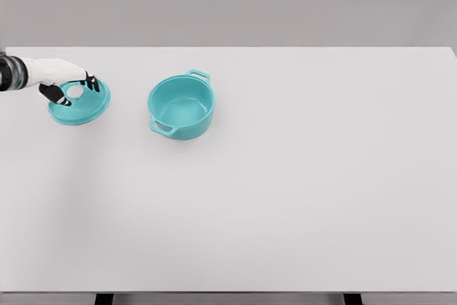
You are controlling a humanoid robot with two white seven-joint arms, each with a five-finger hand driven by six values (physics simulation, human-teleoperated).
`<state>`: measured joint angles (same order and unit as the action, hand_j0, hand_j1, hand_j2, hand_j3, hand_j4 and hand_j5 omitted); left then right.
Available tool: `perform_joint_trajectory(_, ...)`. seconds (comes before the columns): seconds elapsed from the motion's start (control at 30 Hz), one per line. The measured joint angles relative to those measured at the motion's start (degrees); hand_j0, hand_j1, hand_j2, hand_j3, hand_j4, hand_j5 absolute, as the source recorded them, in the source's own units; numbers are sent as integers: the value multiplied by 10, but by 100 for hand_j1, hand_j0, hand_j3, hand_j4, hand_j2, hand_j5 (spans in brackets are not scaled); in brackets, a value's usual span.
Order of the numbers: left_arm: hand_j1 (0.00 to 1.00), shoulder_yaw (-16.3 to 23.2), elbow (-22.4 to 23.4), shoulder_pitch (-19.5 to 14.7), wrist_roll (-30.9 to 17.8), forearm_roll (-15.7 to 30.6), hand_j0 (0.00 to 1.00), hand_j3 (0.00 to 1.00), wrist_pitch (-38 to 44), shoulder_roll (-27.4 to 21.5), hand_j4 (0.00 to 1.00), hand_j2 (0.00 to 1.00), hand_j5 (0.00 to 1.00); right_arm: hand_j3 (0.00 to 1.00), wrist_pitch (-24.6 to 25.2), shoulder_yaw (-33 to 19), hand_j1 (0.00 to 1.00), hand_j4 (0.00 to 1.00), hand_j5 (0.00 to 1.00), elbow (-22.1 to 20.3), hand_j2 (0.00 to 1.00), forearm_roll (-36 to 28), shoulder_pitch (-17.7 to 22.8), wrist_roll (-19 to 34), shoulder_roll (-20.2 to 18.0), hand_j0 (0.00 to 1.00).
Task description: Cover the pot with left arm
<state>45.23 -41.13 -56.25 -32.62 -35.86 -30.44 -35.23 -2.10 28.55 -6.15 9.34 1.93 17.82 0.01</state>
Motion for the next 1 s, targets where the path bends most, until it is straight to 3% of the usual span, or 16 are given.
perform_joint_trajectory(0.57,66,-1,4,0,0,-1,66,66,8,2,66,66,66,100,0,0,100,100,100,0,100,0,0,0,0,100)
perform_joint_trajectory(1.0,53,-1,4,-4,0,0,53,53,8,-3,53,53,53,100,0,0,100,100,100,0,100,0,0,0,0,100)
